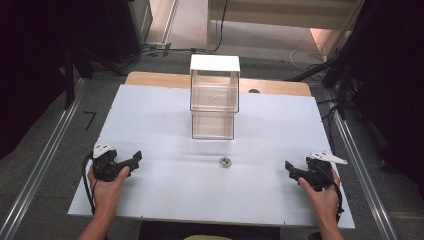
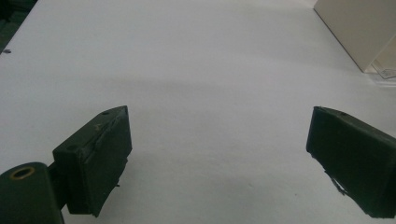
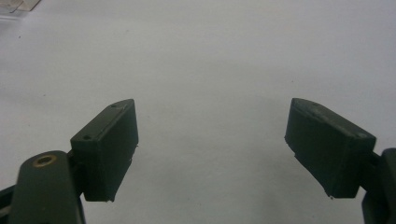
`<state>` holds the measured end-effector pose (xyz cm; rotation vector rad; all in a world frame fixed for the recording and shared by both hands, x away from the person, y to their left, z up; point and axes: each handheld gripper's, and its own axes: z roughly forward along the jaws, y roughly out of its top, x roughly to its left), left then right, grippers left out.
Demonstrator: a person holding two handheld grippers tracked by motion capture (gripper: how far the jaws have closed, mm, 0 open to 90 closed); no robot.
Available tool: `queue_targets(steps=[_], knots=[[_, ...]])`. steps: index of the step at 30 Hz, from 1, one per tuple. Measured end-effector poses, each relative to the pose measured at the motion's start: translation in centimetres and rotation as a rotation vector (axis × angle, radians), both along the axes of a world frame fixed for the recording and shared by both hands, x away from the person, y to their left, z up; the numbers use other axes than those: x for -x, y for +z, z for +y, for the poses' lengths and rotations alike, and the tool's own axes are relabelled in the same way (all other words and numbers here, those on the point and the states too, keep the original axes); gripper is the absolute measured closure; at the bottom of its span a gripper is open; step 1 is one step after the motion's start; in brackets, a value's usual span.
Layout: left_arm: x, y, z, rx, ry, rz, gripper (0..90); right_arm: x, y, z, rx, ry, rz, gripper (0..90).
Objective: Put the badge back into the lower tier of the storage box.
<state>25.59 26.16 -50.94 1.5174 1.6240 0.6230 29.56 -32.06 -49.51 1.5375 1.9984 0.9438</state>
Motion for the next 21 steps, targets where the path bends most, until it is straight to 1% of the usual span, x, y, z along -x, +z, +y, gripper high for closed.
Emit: queue_targets(steps=[5, 7, 12, 14, 16, 18, 21], knots=[[0.0, 0.0, -0.1, -0.004, -0.005, 0.001, 6.9, -0.1, 0.1, 0.5, -0.01, 0.016, -0.001, 15.9], [-0.1, 0.0, -0.1, -0.003, -0.004, 0.001, 6.9, -0.2, 0.1, 0.7, -0.003, 0.023, -0.005, 15.9], [0.0, 0.0, -0.1, -0.001, -0.004, 0.0, 6.9, -0.3, 0.2, 1.1, -0.007, 0.029, -0.007, 15.8], [0.0, 0.0, -0.1, 0.001, -0.003, -0.001, 6.9, -0.3, 0.1, 1.5, -0.007, 0.044, -0.002, 15.8], [0.0, 0.0, -0.1, 0.001, -0.003, -0.001, 6.9, -0.4, 0.2, 1.6, -0.01, 0.046, -0.002, 15.9], [0.0, 0.0, -0.1, -0.001, -0.004, -0.001, 6.9, -0.5, 0.3, 2.1, -0.008, 0.064, -0.009, 15.8], [0.0, 0.0, -0.1, -0.001, -0.005, -0.001, 6.9, -0.6, 0.3, 2.5, -0.011, 0.072, -0.008, 15.9]])
